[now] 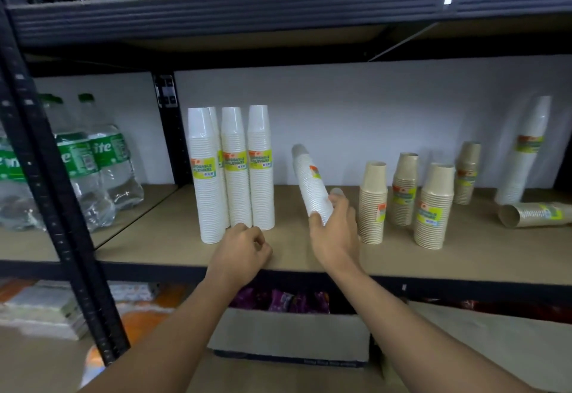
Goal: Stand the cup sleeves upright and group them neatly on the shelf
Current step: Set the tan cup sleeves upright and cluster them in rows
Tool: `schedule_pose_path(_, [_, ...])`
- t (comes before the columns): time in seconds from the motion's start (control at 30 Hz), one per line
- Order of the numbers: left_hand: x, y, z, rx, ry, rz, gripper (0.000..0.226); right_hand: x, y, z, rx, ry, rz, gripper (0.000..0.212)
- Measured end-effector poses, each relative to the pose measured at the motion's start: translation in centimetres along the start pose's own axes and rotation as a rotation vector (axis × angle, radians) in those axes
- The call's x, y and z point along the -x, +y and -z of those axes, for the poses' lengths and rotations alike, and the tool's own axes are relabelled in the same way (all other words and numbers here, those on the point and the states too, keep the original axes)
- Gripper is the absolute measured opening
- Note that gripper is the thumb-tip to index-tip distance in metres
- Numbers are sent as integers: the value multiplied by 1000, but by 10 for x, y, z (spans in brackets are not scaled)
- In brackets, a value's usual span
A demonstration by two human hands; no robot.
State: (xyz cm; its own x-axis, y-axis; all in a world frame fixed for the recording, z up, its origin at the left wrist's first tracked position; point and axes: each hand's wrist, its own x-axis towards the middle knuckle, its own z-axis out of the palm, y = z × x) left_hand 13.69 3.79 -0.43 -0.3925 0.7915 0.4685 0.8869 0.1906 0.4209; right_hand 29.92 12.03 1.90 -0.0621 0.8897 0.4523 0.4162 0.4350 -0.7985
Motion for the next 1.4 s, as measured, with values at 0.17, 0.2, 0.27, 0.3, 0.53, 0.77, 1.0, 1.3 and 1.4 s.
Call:
schedule_pose_path(0.17, [-7,-9,-10,-13,42,-26,13,-7,2,-24,-19,25,-16,46])
schedule_pose_path(0.2, [-8,-11,-12,-6,56,-28,12,-11,1,-27,-62,7,-15,45])
schedule_pose_path(0.27, [-10,-14,-17,0,76,-35,11,-17,-1,-31,-163,-49,-10,46])
schedule_pose_path(0.3, [-11,-15,-18,0,82,-42,10,-19,-1,-32,-200,-73,-12,48])
schedule_pose_path(0.53, [-11,-17,-23,-7,108,-58,11,-19,2,-43,-271,-139,13,57])
schedule_pose_path(0.77, [-10,-16,-25,-11,115,-35,11,-24,7,-32,-349,-185,79,69])
schedule_pose_path(1.0, [-10,-16,-25,-3,111,-23,11,-14,13,-25,-286,-200,115,94])
schedule_pose_path(1.3, [-8,-17,-21,17,60,-19,14,-12,14,-26,-279,-254,109,87])
schedule_pose_path(1.4, [-4,-19,-14,51,52,-32,13,-11,14,-22,-305,-281,79,81])
